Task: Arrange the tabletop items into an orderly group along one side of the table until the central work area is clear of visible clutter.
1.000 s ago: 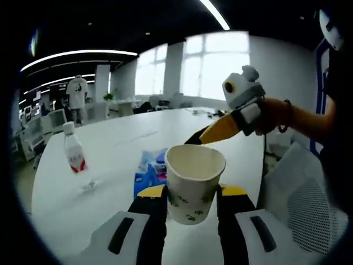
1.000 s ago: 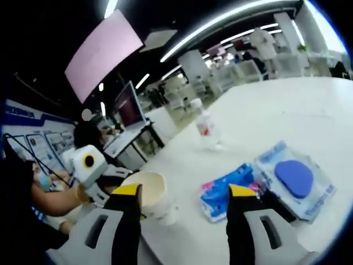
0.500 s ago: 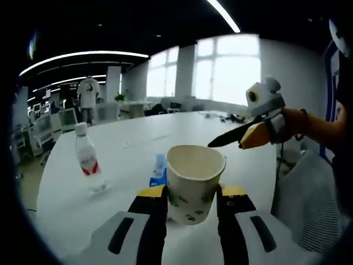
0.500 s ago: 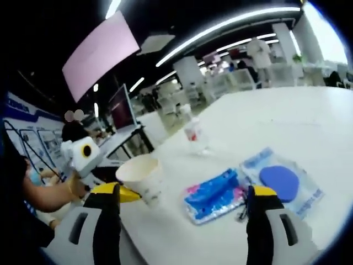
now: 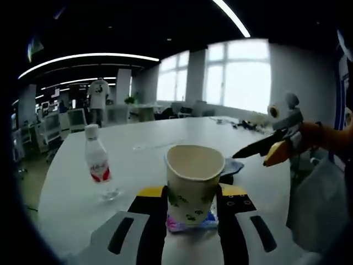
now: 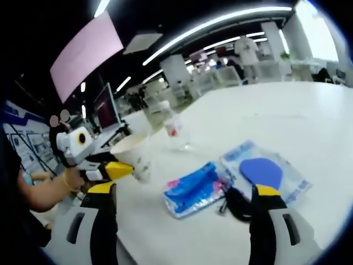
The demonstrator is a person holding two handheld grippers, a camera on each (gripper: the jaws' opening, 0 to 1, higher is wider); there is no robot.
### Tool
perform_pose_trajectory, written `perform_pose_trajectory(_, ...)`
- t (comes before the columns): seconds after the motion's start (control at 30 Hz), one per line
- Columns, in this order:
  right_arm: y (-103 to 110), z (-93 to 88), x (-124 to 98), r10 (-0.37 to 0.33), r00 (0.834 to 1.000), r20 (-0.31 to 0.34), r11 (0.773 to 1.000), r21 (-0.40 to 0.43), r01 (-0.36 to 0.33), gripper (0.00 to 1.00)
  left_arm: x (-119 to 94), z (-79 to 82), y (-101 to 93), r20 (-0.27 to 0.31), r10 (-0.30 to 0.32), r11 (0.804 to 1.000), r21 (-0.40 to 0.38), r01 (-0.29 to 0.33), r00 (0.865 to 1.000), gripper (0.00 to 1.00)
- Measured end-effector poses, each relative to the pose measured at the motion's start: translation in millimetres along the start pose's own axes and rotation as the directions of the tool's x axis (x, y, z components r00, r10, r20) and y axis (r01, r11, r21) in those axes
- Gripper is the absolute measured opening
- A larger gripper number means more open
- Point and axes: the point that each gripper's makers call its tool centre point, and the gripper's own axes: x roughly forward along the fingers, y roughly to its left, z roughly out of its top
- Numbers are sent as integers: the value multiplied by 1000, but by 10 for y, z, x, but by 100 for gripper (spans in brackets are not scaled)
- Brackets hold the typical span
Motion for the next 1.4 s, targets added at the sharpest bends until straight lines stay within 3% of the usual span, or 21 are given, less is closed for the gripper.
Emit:
perform_pose_trajectory(0.33,-257,-32,-6,-53,998,18,998,39,53,97,211,27,278,7,57,998,10,-57,998,33)
perform_pose_trajectory(0.57,-441,-40,-29,-104,994,37,994,35,103,97,384,37,367,12,57,998,2,-57,998,33)
perform_pose_trajectory(0.67,-470,-87,-21,-107,994,22,993,48,106,96,480,31,392,28,43,998,-40,-42,999,33)
perform_pose_trajectory(0.73,-486,-125,-12,-111,994,17,992,55,110,95,537,6,467,21,75,997,-17,-74,997,33)
perform_pose_trajectory(0.87,-527,-186,-1,-125,992,6,991,55,125,95,624,-6,560,32,90,995,-52,-88,995,33)
perform_pose_trajectory(1.03,-593,-272,13,-132,991,-14,989,70,132,94,746,-1,750,33,162,987,-31,-161,986,33)
perform_pose_trajectory(1.4,-726,-254,-28,-180,984,13,982,61,179,91,986,-67,916,41,220,974,-56,-218,975,33)
